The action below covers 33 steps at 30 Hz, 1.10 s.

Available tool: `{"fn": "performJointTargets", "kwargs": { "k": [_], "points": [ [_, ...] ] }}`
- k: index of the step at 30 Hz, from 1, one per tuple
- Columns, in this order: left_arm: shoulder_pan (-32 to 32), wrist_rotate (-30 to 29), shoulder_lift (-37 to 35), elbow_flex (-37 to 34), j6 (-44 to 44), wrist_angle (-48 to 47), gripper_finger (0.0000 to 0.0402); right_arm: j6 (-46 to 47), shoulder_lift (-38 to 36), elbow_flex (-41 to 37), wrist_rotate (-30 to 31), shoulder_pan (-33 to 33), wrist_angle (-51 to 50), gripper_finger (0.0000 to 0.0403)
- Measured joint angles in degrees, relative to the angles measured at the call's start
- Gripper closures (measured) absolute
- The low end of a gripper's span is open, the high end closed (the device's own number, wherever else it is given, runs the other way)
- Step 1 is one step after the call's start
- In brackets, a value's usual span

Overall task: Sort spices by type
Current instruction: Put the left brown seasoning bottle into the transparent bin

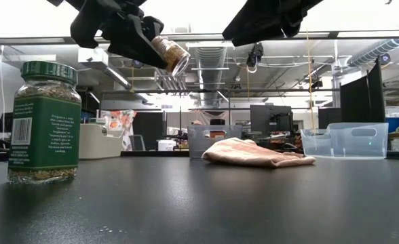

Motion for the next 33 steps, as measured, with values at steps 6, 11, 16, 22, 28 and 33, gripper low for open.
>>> {"fn": "performJointTargets", "kwargs": {
  "k": [6,11,16,22,28,33],
  "points": [
    [0.02,-0.04,0.00,0.00,-1.17,0.02,0.0230,0.56,1.68,-0.09,-0.22,-0.28,-0.35,0.0159],
    [0.04,-0.15,0.00,0.00,-1.92,0.48,0.0230,0.70,1.81,-0.11,-0.17,-0.43,-0.43,0.0153],
    [0.04,-0.16,0.00,0.00,-2.67,0.52,0.0230,0.79,1.81,-0.11,-0.17,-0.42,-0.45,0.0152],
    [0.04,-0.17,0.00,0.00,-3.65,1.44,0.0230,0.81,1.81,-0.11,-0.16,-0.37,-0.45,0.0158],
    [0.04,-0.17,0.00,0.00,-4.03,1.42,0.0230,0.97,1.84,-0.24,-0.17,-0.37,-0.45,0.0147],
    [0.04,-0.15,0.00,0.00,-4.61,1.40,0.0230,1.81,2.03,-0.30,-0.29,-0.37,-0.41,0.0131]
  ]
}}
